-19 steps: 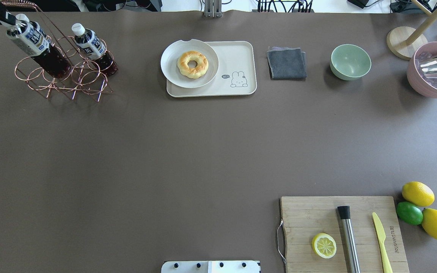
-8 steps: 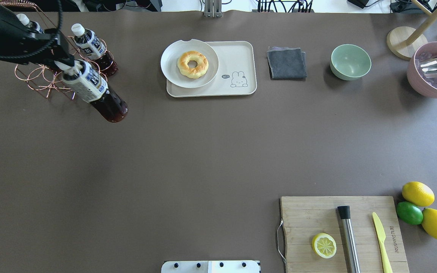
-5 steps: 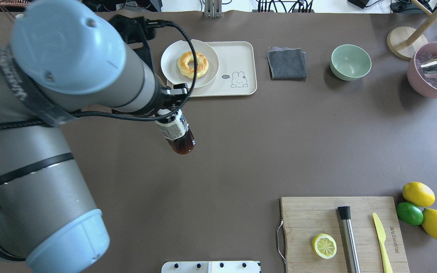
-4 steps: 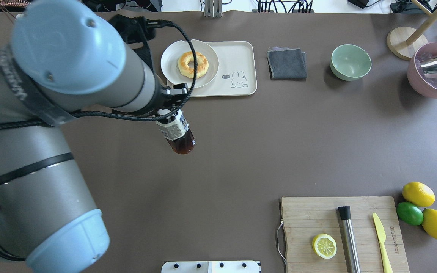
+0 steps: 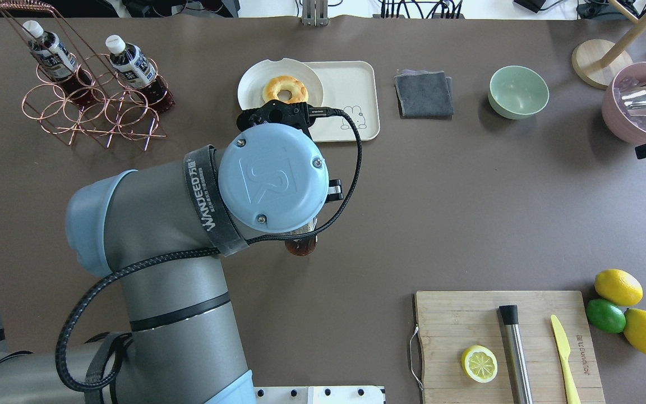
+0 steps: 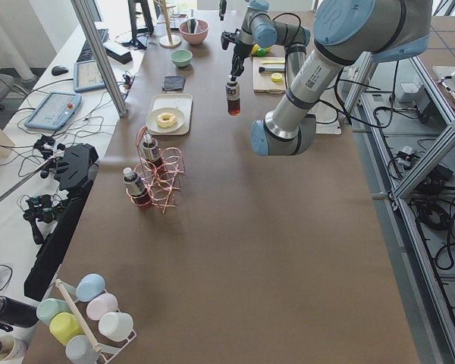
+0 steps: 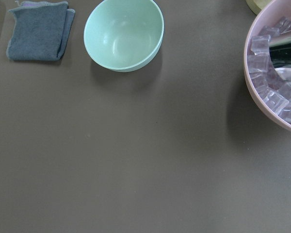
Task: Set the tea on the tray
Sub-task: 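Carry the bottle with the left gripper toward the table center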
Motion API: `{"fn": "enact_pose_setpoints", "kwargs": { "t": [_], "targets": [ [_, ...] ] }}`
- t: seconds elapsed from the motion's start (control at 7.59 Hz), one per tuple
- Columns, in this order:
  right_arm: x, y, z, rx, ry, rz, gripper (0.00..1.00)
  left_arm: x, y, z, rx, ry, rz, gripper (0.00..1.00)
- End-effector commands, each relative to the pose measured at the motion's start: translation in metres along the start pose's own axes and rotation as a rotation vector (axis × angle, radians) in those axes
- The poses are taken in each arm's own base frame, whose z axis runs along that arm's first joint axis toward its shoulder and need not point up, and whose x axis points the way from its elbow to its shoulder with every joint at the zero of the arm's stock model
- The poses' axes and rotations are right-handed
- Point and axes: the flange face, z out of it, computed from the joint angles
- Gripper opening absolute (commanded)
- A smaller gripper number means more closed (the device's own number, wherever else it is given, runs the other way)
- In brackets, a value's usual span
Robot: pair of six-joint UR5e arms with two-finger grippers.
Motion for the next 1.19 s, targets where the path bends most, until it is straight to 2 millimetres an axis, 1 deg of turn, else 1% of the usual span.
{"fn": "enact_pose_setpoints", "kwargs": {
  "t": [0.0, 0.26, 0.53, 0.79, 0.92, 1.05],
  "targets": [
    [-0.011, 0.004, 0.005, -0.013, -0.010, -0.021, 1.00, 0.007, 0.018, 0.012, -0.009, 0.005, 0.008, 0.00],
    [-0.011, 0.008, 0.009, -0.022, -0.009, -0.021, 1.00, 0.010, 0.019, 0.019, -0.011, -0.002, 0.010, 0.00],
    [-0.005, 0.015, 0.010, -0.030, -0.005, -0.011, 1.00, 0.010, 0.020, 0.022, -0.013, -0.008, 0.011, 0.00],
    [-0.007, 0.016, 0.009, -0.039, -0.021, -0.012, 1.00, 0.010, 0.020, 0.022, -0.013, -0.009, 0.013, 0.00],
    [-0.015, 0.016, 0.004, -0.034, -0.035, -0.021, 1.00, 0.010, 0.020, 0.024, -0.014, -0.014, 0.014, 0.23],
    [-0.024, 0.014, -0.002, -0.021, -0.041, 0.001, 1.00, 0.010, 0.019, 0.026, -0.013, -0.017, 0.014, 0.55]
  ]
}}
